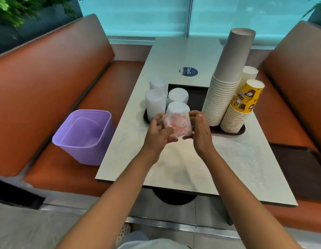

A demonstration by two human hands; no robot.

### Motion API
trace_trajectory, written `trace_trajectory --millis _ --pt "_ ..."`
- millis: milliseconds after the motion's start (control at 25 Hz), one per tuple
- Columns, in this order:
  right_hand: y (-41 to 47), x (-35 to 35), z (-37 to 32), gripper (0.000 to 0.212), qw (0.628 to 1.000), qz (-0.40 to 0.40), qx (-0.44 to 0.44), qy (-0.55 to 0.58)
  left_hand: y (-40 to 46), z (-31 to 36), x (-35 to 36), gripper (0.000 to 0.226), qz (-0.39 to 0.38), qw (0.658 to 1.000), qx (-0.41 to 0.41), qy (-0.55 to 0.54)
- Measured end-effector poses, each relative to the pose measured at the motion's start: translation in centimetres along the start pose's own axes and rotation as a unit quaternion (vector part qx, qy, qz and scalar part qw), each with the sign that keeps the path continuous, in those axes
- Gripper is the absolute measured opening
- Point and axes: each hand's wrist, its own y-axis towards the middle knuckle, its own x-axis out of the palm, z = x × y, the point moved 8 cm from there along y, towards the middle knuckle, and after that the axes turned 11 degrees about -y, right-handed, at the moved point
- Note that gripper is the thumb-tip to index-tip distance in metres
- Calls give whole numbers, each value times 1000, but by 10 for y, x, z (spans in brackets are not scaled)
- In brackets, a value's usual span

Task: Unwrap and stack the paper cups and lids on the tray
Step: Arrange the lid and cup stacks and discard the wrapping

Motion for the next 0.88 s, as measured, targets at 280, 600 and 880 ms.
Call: trace_trajectory --millis 280,600,880 --pt "21 130 -17 21 997 -63 15 -38 35 61 -113 30 43 998 30 46" --pt "46 319 -31 13 976 -179 -29 -120 97 112 -295 35 42 967 -98 233" --pt "76 387 24 35 938 -185 88 -279 179 85 -391 14 159 923 -191 295"
